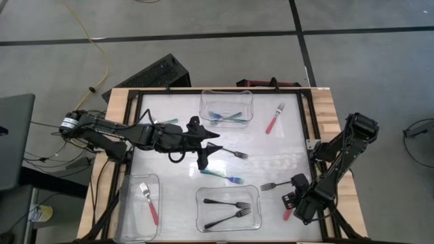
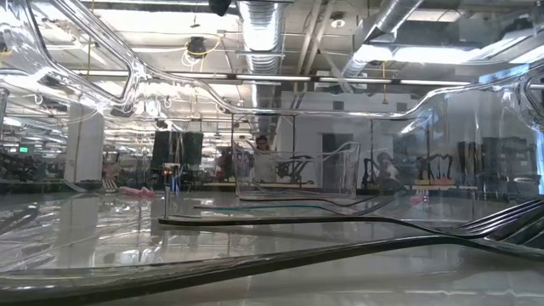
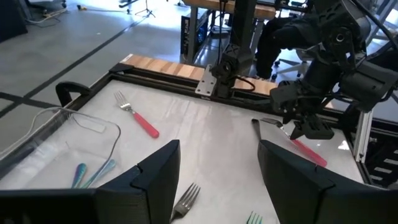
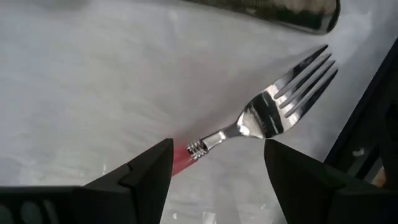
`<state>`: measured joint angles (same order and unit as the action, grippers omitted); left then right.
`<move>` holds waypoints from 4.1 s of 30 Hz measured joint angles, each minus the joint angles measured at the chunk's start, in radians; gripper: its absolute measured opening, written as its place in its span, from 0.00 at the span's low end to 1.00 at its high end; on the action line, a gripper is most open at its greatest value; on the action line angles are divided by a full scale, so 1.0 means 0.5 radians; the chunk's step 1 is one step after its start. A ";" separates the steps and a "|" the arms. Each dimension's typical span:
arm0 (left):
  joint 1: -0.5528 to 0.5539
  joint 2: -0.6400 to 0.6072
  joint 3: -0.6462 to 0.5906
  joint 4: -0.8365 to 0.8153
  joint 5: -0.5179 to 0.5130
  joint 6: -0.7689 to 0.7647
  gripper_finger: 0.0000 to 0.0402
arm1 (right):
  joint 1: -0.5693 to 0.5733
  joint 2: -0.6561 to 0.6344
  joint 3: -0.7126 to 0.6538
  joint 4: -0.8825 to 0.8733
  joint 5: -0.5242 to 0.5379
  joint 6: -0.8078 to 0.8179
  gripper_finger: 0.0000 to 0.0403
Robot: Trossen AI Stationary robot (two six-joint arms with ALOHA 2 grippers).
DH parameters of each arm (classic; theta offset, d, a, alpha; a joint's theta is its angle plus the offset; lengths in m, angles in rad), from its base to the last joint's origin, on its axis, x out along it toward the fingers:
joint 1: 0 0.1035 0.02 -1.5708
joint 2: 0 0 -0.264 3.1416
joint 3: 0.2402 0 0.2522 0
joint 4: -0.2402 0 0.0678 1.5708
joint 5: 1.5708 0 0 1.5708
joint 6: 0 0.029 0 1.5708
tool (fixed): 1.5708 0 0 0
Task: Sort silverware by color (type)
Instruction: Put the pink fork into the bottom left transparent bin
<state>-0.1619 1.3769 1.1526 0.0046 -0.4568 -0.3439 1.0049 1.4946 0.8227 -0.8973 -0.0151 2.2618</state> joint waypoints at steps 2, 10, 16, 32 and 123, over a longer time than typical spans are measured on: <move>0.000 -0.001 0.001 -0.007 0.012 0.001 0.50 | -0.017 -0.001 -0.016 0.039 -0.013 0.000 0.68; 0.012 -0.001 0.001 -0.074 0.013 0.007 0.50 | -0.040 -0.001 -0.042 0.049 -0.022 0.015 0.68; 0.023 -0.001 0.001 -0.081 0.012 0.020 0.50 | -0.041 -0.002 -0.177 0.293 -0.019 0.000 0.68; 0.023 -0.001 0.001 -0.103 0.013 0.056 0.50 | -0.153 -0.007 -0.215 0.222 0.015 -0.185 0.48; -0.077 0.382 0.062 0.523 0.552 -0.244 0.04 | -1.330 -0.554 0.533 1.714 0.546 -3.949 0.30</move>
<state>-0.2004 1.5681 1.1837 0.2660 -0.1806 -0.4661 0.3400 1.2178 1.0893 -0.0402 0.2580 0.2871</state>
